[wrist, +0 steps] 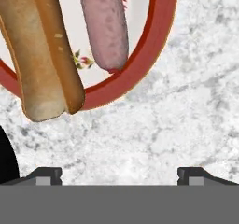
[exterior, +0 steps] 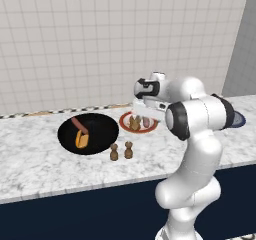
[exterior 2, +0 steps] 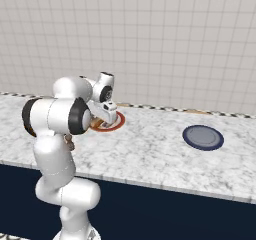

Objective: Place one bun and one sausage from the bowl on each plate.

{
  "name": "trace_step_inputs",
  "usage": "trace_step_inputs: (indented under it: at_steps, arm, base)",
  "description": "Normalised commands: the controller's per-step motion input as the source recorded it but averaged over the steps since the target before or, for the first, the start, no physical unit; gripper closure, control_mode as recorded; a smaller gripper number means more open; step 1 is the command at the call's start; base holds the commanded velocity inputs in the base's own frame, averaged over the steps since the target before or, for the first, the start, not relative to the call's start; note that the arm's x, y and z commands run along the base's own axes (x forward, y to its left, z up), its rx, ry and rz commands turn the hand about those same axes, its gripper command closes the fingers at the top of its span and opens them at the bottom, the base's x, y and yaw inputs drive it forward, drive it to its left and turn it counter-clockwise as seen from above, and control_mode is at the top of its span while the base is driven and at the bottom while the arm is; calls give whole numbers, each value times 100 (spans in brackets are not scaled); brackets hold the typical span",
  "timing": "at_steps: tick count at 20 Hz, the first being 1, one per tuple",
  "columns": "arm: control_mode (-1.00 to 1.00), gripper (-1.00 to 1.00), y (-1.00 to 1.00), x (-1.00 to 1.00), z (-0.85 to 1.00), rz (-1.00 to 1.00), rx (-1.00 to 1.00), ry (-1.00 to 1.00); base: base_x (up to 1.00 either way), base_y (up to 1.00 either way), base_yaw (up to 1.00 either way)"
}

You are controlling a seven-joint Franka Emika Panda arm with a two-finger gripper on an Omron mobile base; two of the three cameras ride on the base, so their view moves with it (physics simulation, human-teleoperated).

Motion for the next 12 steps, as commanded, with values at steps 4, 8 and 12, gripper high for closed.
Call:
trace_step_inputs:
  at_steps: [4, 8, 12]
  arm:
    - [-100, -100, 59, -85, 27, -19, 7, 4]
    - [-100, -100, 77, -40, 48, -17, 0, 1]
    - [-100, -100, 91, 0, 52, -16, 0, 6]
  base:
    - [0, 0, 0]
    - [0, 0, 0]
    - [0, 0, 0]
